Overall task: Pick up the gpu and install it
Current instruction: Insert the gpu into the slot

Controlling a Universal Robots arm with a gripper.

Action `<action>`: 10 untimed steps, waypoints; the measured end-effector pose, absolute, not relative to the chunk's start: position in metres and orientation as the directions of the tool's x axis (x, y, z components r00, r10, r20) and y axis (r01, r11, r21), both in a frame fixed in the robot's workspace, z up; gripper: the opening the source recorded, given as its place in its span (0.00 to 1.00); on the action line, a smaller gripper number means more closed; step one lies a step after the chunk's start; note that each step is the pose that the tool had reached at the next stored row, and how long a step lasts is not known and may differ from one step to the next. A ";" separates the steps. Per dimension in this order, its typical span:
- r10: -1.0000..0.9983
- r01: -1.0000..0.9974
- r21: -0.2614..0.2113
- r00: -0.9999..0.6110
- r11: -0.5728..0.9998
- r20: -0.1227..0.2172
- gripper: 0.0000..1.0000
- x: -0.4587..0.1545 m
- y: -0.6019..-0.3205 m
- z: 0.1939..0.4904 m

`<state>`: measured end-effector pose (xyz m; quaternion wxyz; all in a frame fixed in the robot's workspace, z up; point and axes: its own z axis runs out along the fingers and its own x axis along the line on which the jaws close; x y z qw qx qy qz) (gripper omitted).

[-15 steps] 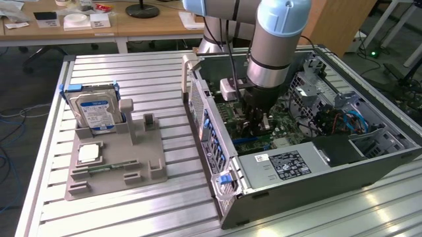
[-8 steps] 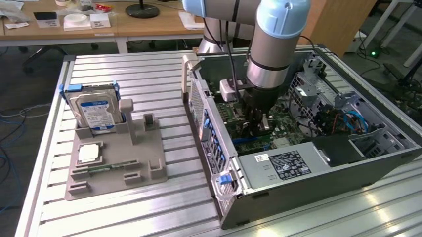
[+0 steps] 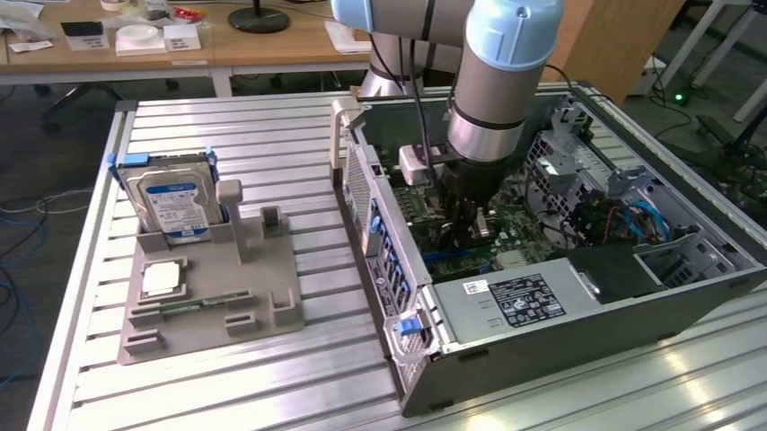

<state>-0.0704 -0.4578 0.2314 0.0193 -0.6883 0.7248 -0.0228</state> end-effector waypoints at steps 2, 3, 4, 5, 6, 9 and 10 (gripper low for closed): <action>-0.999 -0.997 -0.060 -0.052 0.052 0.003 0.28 -0.070 -0.458 0.231; -0.999 -0.997 -0.060 -0.052 0.052 0.003 0.28 -0.070 -0.458 0.231; -0.999 -0.997 -0.060 -0.052 0.052 0.003 0.28 -0.070 -0.458 0.231; -0.999 -0.997 -0.060 -0.053 0.052 0.003 0.28 -0.070 -0.458 0.231; -0.999 -0.997 -0.060 -0.053 0.052 0.003 0.28 -0.070 -0.458 0.231; -0.999 -0.997 -0.060 -0.052 0.052 0.003 0.28 -0.070 -0.458 0.231; -0.999 -0.997 -0.060 -0.052 0.052 0.003 0.28 -0.070 -0.458 0.231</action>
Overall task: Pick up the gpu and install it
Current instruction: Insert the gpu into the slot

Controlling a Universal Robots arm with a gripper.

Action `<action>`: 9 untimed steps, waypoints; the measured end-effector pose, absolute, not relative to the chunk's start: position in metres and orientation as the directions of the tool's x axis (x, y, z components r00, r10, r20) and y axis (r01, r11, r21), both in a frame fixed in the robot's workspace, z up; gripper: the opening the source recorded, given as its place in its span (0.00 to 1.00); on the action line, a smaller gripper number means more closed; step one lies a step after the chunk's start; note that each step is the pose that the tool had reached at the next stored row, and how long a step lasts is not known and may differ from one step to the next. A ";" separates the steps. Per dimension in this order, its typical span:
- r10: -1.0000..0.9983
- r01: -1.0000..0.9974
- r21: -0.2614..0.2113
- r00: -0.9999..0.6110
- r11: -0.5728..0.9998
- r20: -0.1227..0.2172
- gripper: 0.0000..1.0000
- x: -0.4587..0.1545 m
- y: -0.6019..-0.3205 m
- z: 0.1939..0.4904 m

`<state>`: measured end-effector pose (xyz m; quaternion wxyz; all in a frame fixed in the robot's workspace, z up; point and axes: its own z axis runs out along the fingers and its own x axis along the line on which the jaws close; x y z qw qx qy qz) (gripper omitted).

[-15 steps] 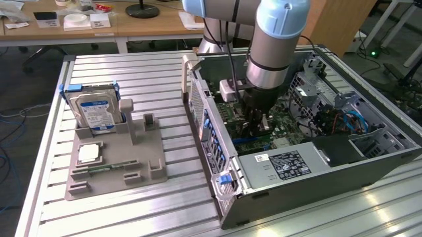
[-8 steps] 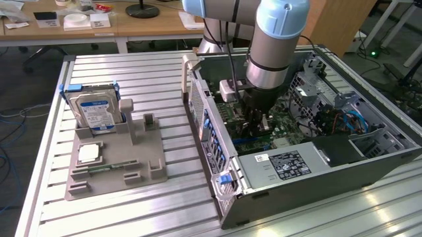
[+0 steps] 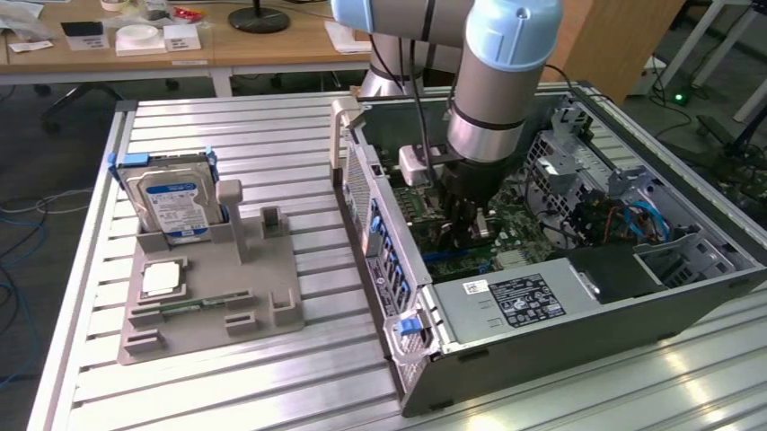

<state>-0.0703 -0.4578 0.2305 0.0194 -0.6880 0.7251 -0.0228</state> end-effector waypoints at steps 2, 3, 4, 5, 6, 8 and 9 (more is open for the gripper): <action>-0.999 -0.997 -0.060 -0.052 0.052 0.003 0.28 -0.070 -0.458 0.230; -0.999 -0.997 -0.060 -0.052 0.052 0.003 0.28 -0.070 -0.458 0.229; -0.999 -0.997 -0.060 -0.052 0.052 0.003 0.28 -0.070 -0.458 0.229; -0.999 -0.997 -0.060 -0.052 0.052 0.003 0.28 -0.070 -0.458 0.228; -0.999 -0.997 -0.060 -0.053 0.052 0.003 0.28 -0.070 -0.458 0.228; -0.999 -0.997 -0.060 -0.052 0.052 0.003 0.28 -0.070 -0.458 0.227; -0.999 -0.997 -0.060 -0.053 0.052 0.003 0.28 -0.070 -0.458 0.227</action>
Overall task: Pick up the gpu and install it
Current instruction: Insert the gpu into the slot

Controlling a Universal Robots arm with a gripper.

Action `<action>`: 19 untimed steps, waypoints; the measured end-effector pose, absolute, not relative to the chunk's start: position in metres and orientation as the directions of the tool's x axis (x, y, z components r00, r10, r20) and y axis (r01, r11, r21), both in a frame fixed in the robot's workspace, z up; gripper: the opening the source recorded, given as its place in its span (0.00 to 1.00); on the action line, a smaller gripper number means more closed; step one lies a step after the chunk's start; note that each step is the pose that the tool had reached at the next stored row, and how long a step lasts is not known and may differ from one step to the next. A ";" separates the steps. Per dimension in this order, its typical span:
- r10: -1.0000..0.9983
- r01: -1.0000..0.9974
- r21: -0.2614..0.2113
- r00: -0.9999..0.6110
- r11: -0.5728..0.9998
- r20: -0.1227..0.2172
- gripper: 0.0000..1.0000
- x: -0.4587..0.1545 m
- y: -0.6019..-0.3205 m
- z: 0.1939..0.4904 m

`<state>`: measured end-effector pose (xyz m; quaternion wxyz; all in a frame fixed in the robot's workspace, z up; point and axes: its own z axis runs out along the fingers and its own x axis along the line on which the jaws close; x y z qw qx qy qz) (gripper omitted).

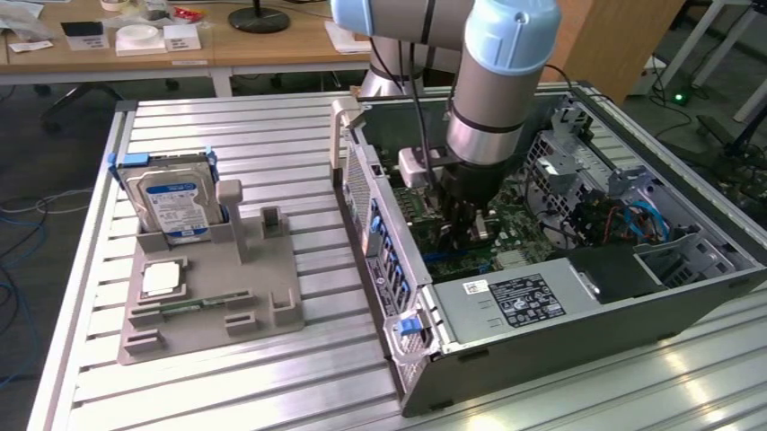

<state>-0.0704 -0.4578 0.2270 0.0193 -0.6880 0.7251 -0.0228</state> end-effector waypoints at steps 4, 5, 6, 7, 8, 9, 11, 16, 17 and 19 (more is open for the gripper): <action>-0.999 -0.997 -0.060 -0.053 0.052 0.003 0.28 -0.070 -0.458 0.226; -0.999 -0.997 -0.059 -0.053 0.052 0.003 0.28 -0.070 -0.458 0.226; -0.999 -0.997 -0.059 -0.053 0.052 0.004 0.28 -0.070 -0.458 0.226; -0.999 -0.997 -0.059 -0.053 0.052 0.003 0.28 -0.070 -0.458 0.225; -0.999 -0.997 -0.059 -0.053 0.052 0.003 0.28 -0.070 -0.458 0.225; -0.999 -0.997 -0.059 -0.053 0.052 0.003 0.28 -0.070 -0.458 0.225; -0.999 -0.997 -0.060 -0.053 0.052 0.003 0.28 -0.070 -0.458 0.225; -0.999 -0.997 -0.060 -0.053 0.052 0.003 0.28 -0.071 -0.457 0.224; -0.999 -0.997 -0.060 -0.053 0.052 0.003 0.28 -0.071 -0.457 0.224; -0.999 -0.997 -0.060 -0.053 0.052 0.003 0.28 -0.071 -0.457 0.224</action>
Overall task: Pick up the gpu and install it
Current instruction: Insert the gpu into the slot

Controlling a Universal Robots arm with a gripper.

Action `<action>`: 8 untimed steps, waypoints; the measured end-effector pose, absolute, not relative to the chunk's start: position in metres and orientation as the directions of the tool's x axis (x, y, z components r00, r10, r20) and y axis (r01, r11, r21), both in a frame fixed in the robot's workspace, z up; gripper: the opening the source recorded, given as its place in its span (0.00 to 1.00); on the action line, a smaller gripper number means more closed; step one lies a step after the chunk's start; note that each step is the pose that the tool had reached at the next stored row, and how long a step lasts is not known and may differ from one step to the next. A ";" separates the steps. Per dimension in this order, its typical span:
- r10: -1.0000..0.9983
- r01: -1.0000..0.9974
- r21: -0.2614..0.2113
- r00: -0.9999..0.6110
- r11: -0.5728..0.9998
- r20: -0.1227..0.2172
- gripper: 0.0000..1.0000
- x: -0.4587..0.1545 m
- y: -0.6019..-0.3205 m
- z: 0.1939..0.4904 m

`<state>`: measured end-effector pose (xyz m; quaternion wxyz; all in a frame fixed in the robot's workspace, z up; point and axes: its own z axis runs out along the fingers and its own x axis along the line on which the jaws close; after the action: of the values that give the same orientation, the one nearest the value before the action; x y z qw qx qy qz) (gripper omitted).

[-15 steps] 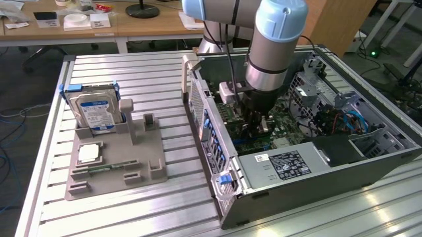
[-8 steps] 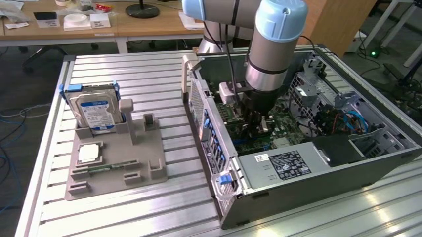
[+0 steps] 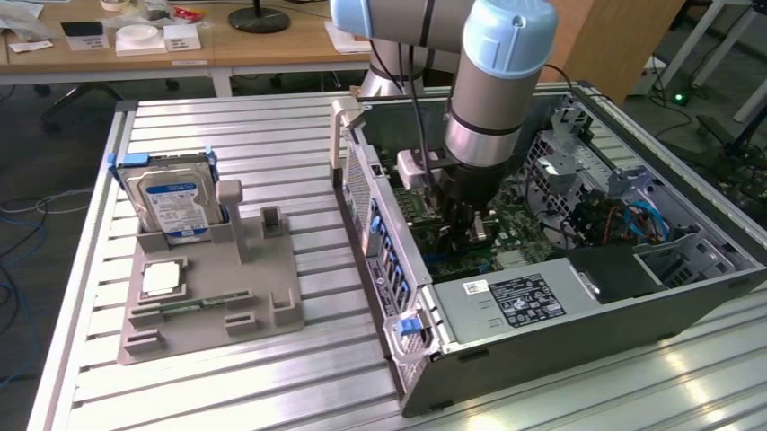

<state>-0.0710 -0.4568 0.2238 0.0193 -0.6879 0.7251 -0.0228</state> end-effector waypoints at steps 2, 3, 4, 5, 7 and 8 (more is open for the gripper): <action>-0.999 -0.997 -0.060 -0.053 0.052 0.003 0.28 -0.071 -0.457 0.223; -0.999 -0.997 -0.060 -0.053 0.052 0.003 0.28 -0.071 -0.457 0.223; -0.999 -0.997 -0.060 -0.053 0.052 0.003 0.28 -0.071 -0.457 0.223; -0.999 -0.997 -0.060 -0.053 0.052 0.003 0.28 -0.071 -0.457 0.223; -0.999 -0.997 -0.060 -0.053 0.052 0.003 0.28 -0.071 -0.457 0.222; -0.999 -0.997 -0.060 -0.053 0.052 0.003 0.28 -0.071 -0.457 0.222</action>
<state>-0.0715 -0.4568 0.2221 0.0193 -0.6880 0.7251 -0.0227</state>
